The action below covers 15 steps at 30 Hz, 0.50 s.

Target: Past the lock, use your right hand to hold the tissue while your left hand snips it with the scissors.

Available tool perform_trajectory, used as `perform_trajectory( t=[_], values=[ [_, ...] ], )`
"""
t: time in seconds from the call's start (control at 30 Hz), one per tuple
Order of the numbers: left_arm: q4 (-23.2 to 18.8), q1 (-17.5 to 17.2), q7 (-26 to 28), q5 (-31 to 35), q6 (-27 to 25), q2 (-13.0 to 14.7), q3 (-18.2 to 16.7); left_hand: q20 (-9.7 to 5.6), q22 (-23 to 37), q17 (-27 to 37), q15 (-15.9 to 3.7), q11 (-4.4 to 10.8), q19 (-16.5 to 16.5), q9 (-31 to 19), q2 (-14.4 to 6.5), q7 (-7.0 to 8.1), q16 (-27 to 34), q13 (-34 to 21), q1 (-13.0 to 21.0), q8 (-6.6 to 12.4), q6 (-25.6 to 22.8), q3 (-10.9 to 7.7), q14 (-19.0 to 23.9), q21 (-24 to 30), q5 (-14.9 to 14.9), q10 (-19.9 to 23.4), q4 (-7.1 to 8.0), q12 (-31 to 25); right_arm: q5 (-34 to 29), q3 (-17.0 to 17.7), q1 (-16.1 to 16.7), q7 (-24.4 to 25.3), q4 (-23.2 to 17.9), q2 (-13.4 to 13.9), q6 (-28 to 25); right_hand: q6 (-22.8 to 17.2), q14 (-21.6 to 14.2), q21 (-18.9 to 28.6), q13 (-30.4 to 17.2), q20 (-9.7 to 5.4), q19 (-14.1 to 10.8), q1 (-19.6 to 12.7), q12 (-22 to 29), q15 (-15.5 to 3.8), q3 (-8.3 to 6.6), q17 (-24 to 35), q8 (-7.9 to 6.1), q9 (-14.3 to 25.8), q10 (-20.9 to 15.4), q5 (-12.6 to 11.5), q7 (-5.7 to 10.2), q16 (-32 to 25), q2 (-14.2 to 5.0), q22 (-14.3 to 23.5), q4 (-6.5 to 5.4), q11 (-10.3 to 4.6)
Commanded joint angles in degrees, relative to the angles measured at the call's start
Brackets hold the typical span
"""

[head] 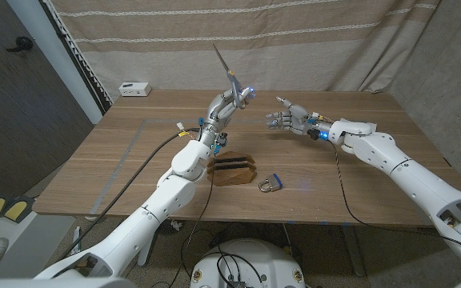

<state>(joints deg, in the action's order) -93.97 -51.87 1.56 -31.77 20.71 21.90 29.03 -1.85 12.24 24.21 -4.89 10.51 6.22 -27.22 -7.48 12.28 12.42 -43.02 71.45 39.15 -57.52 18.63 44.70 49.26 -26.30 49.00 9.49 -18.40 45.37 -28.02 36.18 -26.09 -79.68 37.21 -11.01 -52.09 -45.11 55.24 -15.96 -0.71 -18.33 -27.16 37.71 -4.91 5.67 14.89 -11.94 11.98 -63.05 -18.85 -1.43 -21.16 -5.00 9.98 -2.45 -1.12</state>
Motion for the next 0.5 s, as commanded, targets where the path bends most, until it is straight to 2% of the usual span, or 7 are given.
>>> perform_trajectory(
  t=[0.03, 0.13, 0.27, 0.5],
  values=[
    [1.19, 0.02, -2.3, -2.89, 0.97, -0.46, -0.21, -5.98, 0.23, 7.23, -8.16, 1.71, 0.35, -2.26, -1.36, 0.0, 1.93, -14.78, 1.67, -1.29, -0.48, 0.55, 2.92, -0.92, -0.8, -0.23, -0.21, -18.86, -0.08, -0.3, -0.31, -0.06, 0.25, -0.23, -0.39, -0.37, 0.06, -0.28, -0.08, 0.19, -0.36, 0.02, 0.2, -3.27, 0.0, 0.15, -0.2, 0.05, 0.05, -0.35, 0.08, 0.29, -0.79, 0.33, 0.37, 0.3],
    [1.6, 0.14, -2.8, -3.57, 0.98, -0.56, -0.3, -5.78, 0.34, 8.65, -8.35, 1.65, 0.65, -2.77, -2.06, 0.06, 1.66, -17.83, 1.61, -1.53, -0.4, 0.3, 2.37, -0.92, -0.93, -1.1, 0.04, -20.61, 0.01, -0.27, -0.33, 0.12, 0.21, -0.29, -0.61, -0.34, 0.09, -0.33, -0.15, 0.16, -0.4, 0.04, 0.22, -3.27, 0.02, 0.13, -0.19, 0.03, 0.14, -0.34, 0.04, 0.31, -0.81, 0.34, 0.39, 0.35],
    [2.06, 0.35, -3.13, -4.08, 0.92, -0.74, -0.35, -5.65, 0.47, 12.87, -8.35, 1.68, 0.71, -5.58, -2.44, 0.06, 2.32, -24.75, 1.89, -1.24, 1.11, -0.17, 2.29, -1.2, -1.12, -2.52, 0.04, -24.57, -0.11, -0.36, -0.46, 0.06, 0.35, -0.35, -0.58, -0.33, 0.15, -0.41, -0.19, 0.18, -0.42, 0.07, 0.24, -3.2, 0.04, 0.11, -0.18, 0.02, 0.16, -0.33, 0.06, 0.33, -0.84, 0.34, 0.42, 0.52],
    [2.84, 0.81, -3.8, -4.62, 0.81, -1.09, -0.19, -5.39, 0.5, 14.49, -8.33, 1.71, 0.67, -6.11, -2.66, 0.03, 2.68, -25.11, 1.93, -1.4, 1.57, -0.34, 2.29, -1.35, -1.24, -3.63, 0.11, -24.67, -0.26, -0.48, -0.66, 0.06, 0.59, -0.52, -0.54, -0.36, 0.1, -0.55, -0.18, 0.25, -0.45, 0.1, 0.27, -3.24, 0.09, 0.07, -0.18, -0.01, 0.15, -0.33, 0.03, 0.32, -0.87, 0.35, 0.49, 0.47]
  ],
)
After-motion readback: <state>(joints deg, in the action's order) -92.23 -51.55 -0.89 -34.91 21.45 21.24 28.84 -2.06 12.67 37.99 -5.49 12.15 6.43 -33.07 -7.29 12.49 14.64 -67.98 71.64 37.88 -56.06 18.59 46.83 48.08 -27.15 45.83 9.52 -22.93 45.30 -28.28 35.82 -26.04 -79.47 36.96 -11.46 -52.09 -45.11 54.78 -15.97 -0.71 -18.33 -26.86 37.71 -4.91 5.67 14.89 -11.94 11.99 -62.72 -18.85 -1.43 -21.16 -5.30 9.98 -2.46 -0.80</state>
